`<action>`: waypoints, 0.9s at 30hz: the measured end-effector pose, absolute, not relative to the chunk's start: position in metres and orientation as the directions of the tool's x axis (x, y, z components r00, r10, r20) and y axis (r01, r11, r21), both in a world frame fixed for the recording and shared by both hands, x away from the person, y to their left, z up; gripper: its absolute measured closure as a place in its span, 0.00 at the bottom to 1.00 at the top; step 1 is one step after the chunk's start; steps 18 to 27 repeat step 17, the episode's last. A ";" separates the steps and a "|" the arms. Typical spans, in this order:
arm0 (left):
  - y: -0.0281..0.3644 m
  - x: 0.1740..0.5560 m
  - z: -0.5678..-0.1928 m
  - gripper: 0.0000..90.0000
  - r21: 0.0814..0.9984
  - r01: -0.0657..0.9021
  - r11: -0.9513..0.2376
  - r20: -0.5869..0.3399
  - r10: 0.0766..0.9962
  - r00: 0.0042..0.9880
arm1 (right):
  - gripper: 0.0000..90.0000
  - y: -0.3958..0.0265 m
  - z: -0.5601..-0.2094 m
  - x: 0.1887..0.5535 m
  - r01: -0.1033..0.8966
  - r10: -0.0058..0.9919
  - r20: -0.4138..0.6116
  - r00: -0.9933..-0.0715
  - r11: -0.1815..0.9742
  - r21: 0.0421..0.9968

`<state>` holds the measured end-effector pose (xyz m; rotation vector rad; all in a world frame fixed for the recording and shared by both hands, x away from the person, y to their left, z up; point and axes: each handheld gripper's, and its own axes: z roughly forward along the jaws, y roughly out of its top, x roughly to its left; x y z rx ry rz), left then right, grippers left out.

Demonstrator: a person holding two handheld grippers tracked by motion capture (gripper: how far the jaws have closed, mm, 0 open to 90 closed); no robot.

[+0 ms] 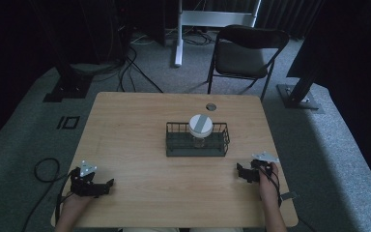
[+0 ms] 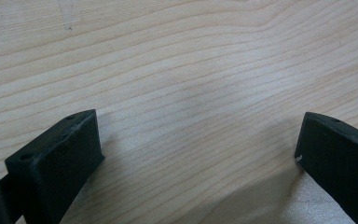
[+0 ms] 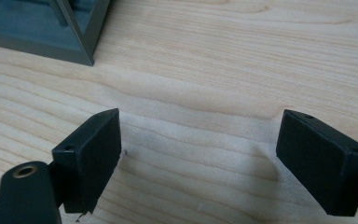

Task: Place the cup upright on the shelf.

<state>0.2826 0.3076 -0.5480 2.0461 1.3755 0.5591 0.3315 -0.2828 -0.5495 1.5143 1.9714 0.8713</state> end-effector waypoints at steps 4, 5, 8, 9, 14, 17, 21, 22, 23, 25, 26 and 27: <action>0.308 0.283 -0.548 0.01 0.684 0.673 -0.280 0.012 0.928 0.373 | 0.15 -0.282 -0.550 0.332 0.654 0.966 -0.016 -0.257 0.187 0.733; 0.308 0.283 -0.548 0.01 0.685 0.673 -0.280 0.012 0.928 0.373 | 0.14 -0.281 -0.550 0.332 0.655 0.967 -0.022 -0.255 0.189 0.732; 0.308 0.283 -0.548 0.01 0.685 0.673 -0.280 0.012 0.928 0.373 | 0.14 -0.282 -0.551 0.332 0.660 0.968 -0.012 -0.249 0.179 0.730; 0.308 0.283 -0.548 0.01 0.684 0.673 -0.280 0.012 0.928 0.373 | 0.14 -0.282 -0.551 0.332 0.662 0.969 -0.008 -0.247 0.175 0.729; 0.308 0.283 -0.548 0.01 0.684 0.673 -0.280 0.013 0.928 0.373 | 0.14 -0.283 -0.551 0.333 0.670 0.970 0.010 -0.243 0.160 0.725; 0.308 0.283 -0.548 0.01 0.684 0.673 -0.280 0.012 0.928 0.373 | 0.13 -0.283 -0.551 0.333 0.670 0.970 0.012 -0.245 0.160 0.724; 0.308 0.283 -0.548 0.01 0.684 0.673 -0.280 0.012 0.928 0.373 | 0.13 -0.283 -0.551 0.333 0.670 0.970 0.012 -0.245 0.160 0.724; 0.308 0.283 -0.548 0.01 0.684 0.673 -0.280 0.012 0.928 0.373 | 0.13 -0.283 -0.551 0.333 0.670 0.970 0.012 -0.245 0.160 0.724; 0.308 0.283 -0.548 0.01 0.684 0.673 -0.280 0.012 0.928 0.373 | 0.13 -0.283 -0.551 0.333 0.670 0.970 0.012 -0.245 0.160 0.724; 0.308 0.283 -0.548 0.01 0.684 0.673 -0.280 0.012 0.928 0.373 | 0.13 -0.283 -0.551 0.333 0.670 0.970 0.012 -0.245 0.160 0.724; 0.308 0.283 -0.548 0.01 0.684 0.673 -0.280 0.012 0.928 0.373 | 0.13 -0.283 -0.551 0.333 0.670 0.970 0.012 -0.245 0.160 0.724; 0.308 0.283 -0.548 0.01 0.684 0.673 -0.280 0.012 0.928 0.373 | 0.13 -0.283 -0.551 0.333 0.670 0.970 0.012 -0.245 0.160 0.724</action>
